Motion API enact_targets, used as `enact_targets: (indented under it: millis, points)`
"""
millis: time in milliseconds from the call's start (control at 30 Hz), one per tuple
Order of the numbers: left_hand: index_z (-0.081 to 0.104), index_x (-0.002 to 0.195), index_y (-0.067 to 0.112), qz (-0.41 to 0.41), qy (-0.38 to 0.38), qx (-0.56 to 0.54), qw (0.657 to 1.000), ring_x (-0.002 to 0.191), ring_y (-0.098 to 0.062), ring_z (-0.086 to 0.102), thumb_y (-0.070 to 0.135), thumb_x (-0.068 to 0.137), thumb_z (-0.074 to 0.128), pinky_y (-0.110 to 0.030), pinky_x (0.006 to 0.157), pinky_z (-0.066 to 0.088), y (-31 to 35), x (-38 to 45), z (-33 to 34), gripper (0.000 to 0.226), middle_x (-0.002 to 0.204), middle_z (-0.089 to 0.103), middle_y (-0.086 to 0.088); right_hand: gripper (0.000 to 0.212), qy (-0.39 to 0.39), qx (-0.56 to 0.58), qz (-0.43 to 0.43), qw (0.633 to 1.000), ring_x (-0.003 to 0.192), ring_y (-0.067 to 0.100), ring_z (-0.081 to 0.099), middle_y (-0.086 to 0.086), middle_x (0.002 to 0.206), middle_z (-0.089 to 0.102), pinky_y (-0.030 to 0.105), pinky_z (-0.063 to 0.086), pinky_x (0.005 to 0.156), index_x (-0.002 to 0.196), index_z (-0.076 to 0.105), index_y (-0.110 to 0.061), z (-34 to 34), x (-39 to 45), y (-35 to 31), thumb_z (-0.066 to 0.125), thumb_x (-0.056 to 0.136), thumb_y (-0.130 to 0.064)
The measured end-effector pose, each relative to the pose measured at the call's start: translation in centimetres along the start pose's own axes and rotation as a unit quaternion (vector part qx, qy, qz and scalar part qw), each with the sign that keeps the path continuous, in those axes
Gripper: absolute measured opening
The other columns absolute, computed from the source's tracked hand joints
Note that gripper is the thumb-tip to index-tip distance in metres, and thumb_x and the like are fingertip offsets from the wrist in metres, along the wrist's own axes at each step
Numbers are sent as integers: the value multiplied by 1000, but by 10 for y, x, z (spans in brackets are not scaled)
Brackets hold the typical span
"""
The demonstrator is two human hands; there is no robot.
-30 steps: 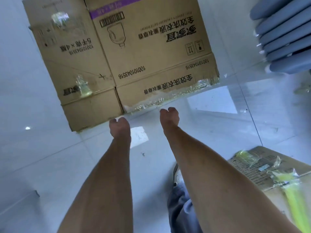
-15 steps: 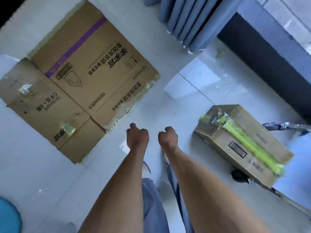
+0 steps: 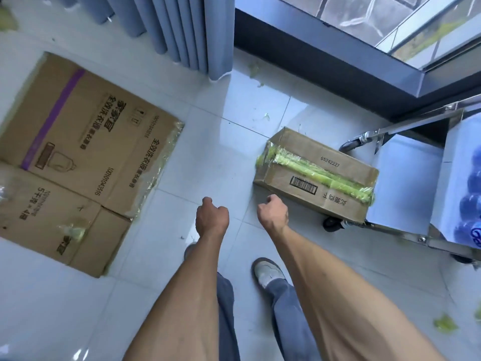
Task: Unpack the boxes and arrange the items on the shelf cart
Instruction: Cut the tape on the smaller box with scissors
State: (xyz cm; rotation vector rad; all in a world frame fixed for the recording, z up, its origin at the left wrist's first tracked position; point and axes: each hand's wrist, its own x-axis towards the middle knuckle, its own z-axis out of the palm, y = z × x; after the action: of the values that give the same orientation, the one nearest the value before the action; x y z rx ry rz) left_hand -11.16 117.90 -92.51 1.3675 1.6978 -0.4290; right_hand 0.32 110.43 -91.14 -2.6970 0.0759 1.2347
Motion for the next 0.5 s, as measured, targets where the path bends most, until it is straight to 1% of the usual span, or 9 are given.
enact_targets:
  millis: [67, 200, 267, 333, 400, 433, 500]
  points:
    - [41, 142, 14, -14, -1, -17, 1000, 116, -31, 56, 14, 92, 45, -33, 87, 44, -10, -14, 15, 51, 135, 53, -9, 46, -4, -25, 4, 1000, 115, 29, 57, 11, 126, 61, 25, 38, 79, 133, 55, -18, -5, -3, 16, 48, 88, -9]
    - [41, 143, 15, -66, 20, -81, 994, 123, -32, 51, 15, 92, 45, -33, 94, 42, -53, -49, 39, 51, 140, 50, -10, 39, -30, -136, -64, 988, 113, 28, 58, 9, 121, 61, 24, 40, 77, 123, 57, -15, 3, -25, 47, 48, 86, -8]
    - [41, 143, 15, -104, 36, -120, 987, 126, -32, 49, 15, 93, 45, -33, 96, 41, -81, -66, 47, 50, 141, 49, -10, 35, -45, -176, -101, 978, 108, 28, 60, 9, 116, 63, 24, 40, 75, 118, 58, -14, 15, -41, 60, 48, 85, -7]
    - [42, 143, 16, -138, 55, -150, 978, 126, -31, 49, 16, 93, 45, -34, 95, 42, -114, -81, 52, 49, 141, 50, -10, 28, -63, -207, -139, 966, 98, 29, 62, 9, 106, 63, 24, 41, 72, 110, 59, -13, 33, -58, 72, 49, 84, -6]
    - [43, 142, 16, -166, 69, -177, 968, 125, -31, 50, 16, 93, 45, -36, 96, 42, -150, -99, 54, 49, 140, 51, -9, 19, -86, -242, -182, 949, 88, 29, 59, 9, 99, 61, 24, 41, 68, 100, 56, -14, 54, -79, 86, 49, 84, -7]
    - [43, 141, 16, -179, 78, -192, 962, 125, -31, 51, 15, 93, 45, -36, 96, 43, -170, -108, 54, 49, 139, 51, -9, 17, -96, -264, -211, 936, 88, 29, 58, 10, 100, 62, 25, 41, 68, 99, 54, -14, 66, -89, 94, 49, 84, -7]
    - [45, 139, 15, -207, 105, -224, 947, 122, -31, 53, 15, 92, 46, -37, 96, 46, -212, -129, 53, 47, 137, 53, -10, 18, -114, -309, -269, 905, 98, 33, 61, 16, 109, 64, 28, 43, 71, 102, 55, -11, 92, -111, 113, 49, 85, -6]
